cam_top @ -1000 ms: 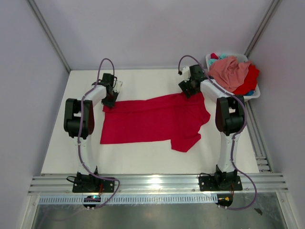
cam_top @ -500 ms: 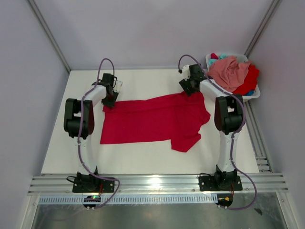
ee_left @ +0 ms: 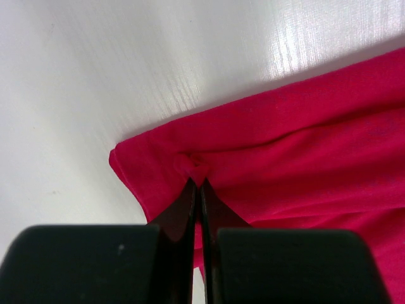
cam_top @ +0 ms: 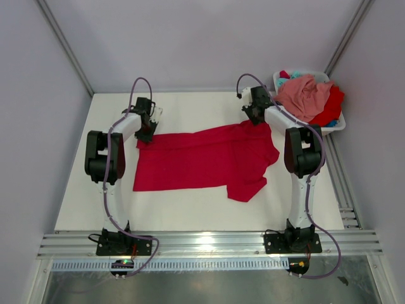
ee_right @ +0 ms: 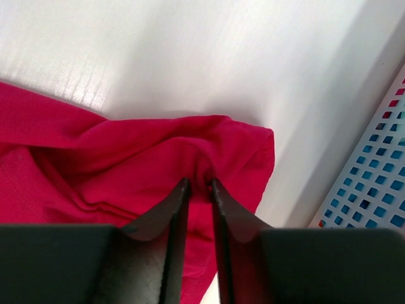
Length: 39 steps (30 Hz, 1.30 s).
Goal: Fold and stack the t-shirts
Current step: Fold the tshirt
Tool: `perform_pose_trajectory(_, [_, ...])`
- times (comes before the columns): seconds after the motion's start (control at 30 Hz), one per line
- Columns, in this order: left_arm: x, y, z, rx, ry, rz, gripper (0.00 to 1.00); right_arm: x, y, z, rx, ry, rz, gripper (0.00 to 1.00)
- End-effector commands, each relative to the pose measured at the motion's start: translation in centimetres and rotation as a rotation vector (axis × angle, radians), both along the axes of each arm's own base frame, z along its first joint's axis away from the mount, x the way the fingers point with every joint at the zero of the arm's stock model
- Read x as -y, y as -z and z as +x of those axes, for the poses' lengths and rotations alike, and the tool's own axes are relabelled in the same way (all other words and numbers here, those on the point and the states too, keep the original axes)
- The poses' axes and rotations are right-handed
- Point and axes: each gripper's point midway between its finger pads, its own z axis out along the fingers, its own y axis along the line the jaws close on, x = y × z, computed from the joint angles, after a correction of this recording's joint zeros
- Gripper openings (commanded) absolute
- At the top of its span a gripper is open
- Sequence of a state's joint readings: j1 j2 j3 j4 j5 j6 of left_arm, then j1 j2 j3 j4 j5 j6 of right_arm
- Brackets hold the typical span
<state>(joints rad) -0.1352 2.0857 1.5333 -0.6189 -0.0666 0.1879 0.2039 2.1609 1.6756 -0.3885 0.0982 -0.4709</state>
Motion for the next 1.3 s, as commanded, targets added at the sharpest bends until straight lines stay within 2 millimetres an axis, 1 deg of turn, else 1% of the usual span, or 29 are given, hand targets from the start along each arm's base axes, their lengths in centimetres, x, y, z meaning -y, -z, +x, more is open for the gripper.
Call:
perform_pose_trajectory(0.0, [0.4,0.3,0.2,0.014,0.002,-0.022,0.00,-0.5,-1.5,0.9,0.048,-0.003,0.011,0.22])
perform_pose_trajectory(0.03, [0.4,0.4,0.2,0.012,0.002,-0.021,0.00,-0.6,-1.6,1.0,0.047,-0.006,0.012,0.16])
perform_pose_trajectory(0.07, [0.4,0.4,0.1,0.012,0.005,-0.024,0.00,-0.5,-1.5,1.0,0.046,-0.005,0.012,0.05])
perform_pose_trajectory(0.1, [0.4,0.4,0.1,0.012,0.005,-0.024,0.00,-0.6,-1.5,0.9,0.046,-0.005,0.013,0.03])
perform_pose_trajectory(0.23, [0.6,0.0,0.5,0.033,0.028,-0.032,0.00,-0.6,-2.3,1.3,0.071,-0.002,0.017,0.03])
perform_pose_trajectory(0.3, [0.6,-0.9,0.9,0.073,0.031,-0.032,0.00,-0.3,-3.0,1.8,0.096,0.011,0.014,0.03])
perform_pose_trajectory(0.33, [0.7,-1.4,1.4,0.097,0.032,-0.033,0.00,-0.3,-3.9,2.1,0.114,0.011,0.013,0.03])
perform_pose_trajectory(0.4, [0.6,-3.0,2.5,0.137,0.032,-0.024,0.00,-0.2,-4.8,2.6,0.140,0.020,0.009,0.03])
perform_pose_trajectory(0.43, [0.2,-3.7,2.9,0.149,0.021,-0.003,0.00,-0.2,-5.5,2.9,0.162,0.024,0.012,0.03])
perform_pose_trajectory(0.47, [0.1,-4.4,3.4,0.166,0.019,0.002,0.00,-0.1,-6.8,3.3,0.201,0.029,0.018,0.03])
perform_pose_trajectory(0.5, [0.0,-5.8,4.3,0.205,0.013,0.007,0.00,-0.1,-7.6,3.6,0.226,0.037,0.020,0.03])
perform_pose_trajectory(0.53, [-0.3,-6.7,4.8,0.229,0.002,0.026,0.00,0.1,-8.6,3.9,0.253,0.044,0.025,0.03])
perform_pose_trajectory(0.57, [-0.4,-7.6,5.4,0.259,-0.003,0.030,0.00,0.2,-10.7,4.2,0.307,0.057,0.048,0.03])
perform_pose_trajectory(0.6, [-0.6,-9.5,6.2,0.308,-0.010,0.037,0.00,0.3,-12.0,4.5,0.336,0.063,0.062,0.03])
perform_pose_trajectory(0.7, [-1.4,-12.7,7.6,0.390,-0.044,0.078,0.00,0.5,-16.0,4.8,0.425,0.073,0.095,0.03])
perform_pose_trajectory(0.73, [-1.5,-14.9,8.6,0.438,-0.049,0.081,0.00,0.7,-17.6,5.0,0.458,0.079,0.092,0.03])
perform_pose_trajectory(0.77, [-1.8,-15.8,8.6,0.440,-0.054,0.099,0.00,0.9,-18.4,5.0,0.465,0.077,0.083,0.03])
perform_pose_trajectory(0.8, [-1.9,-16.7,8.8,0.452,-0.055,0.107,0.00,1.1,-20.6,5.2,0.503,0.081,0.086,0.03])
perform_pose_trajectory(0.83, [-1.9,-18.8,9.4,0.493,-0.060,0.106,0.00,1.2,-21.2,5.2,0.508,0.082,0.084,0.03])
perform_pose_trajectory(0.87, [-2.1,-19.5,9.4,0.503,-0.066,0.114,0.00,1.5,-21.7,5.0,0.505,0.089,0.082,0.03])
perform_pose_trajectory(0.9, [-2.2,-20.4,9.4,0.518,-0.067,0.111,0.00,1.8,-23.4,4.8,0.534,0.095,0.084,0.03])
perform_pose_trajectory(0.93, [-2.3,-21.2,9.3,0.537,-0.072,0.109,0.00,2.1,-24.0,4.6,0.544,0.100,0.083,0.03])
perform_pose_trajectory(0.97, [-2.4,-22.7,9.0,0.569,-0.075,0.106,0.00,2.5,-24.6,4.4,0.555,0.106,0.078,0.03])
perform_pose_trajectory(1.03, [-2.7,-24.2,8.7,0.603,-0.087,0.111,0.00,3.2,-26.4,3.8,0.587,0.113,0.061,0.03])
perform_pose_trajectory(1.07, [-3.0,-25.2,8.5,0.624,-0.097,0.117,0.00,3.7,-26.9,3.6,0.596,0.124,0.048,0.03])
perform_pose_trajectory(1.13, [-3.7,-26.3,8.2,0.644,-0.113,0.142,0.00,4.5,-28.1,3.1,0.608,0.132,0.037,0.03])
perform_pose_trajectory(1.2, [-4.7,-27.5,7.7,0.665,-0.140,0.159,0.00,5.4,-28.3,2.7,0.603,0.150,0.037,0.03])
perform_pose_trajectory(1.23, [-4.9,-27.8,7.5,0.673,-0.149,0.154,0.00,5.6,-28.8,2.3,0.609,0.158,0.044,0.03])
perform_pose_trajectory(1.27, [-5.6,-28.9,7.1,0.698,-0.178,0.139,0.00,6.0,-28.9,2.1,0.612,0.167,0.044,0.03])
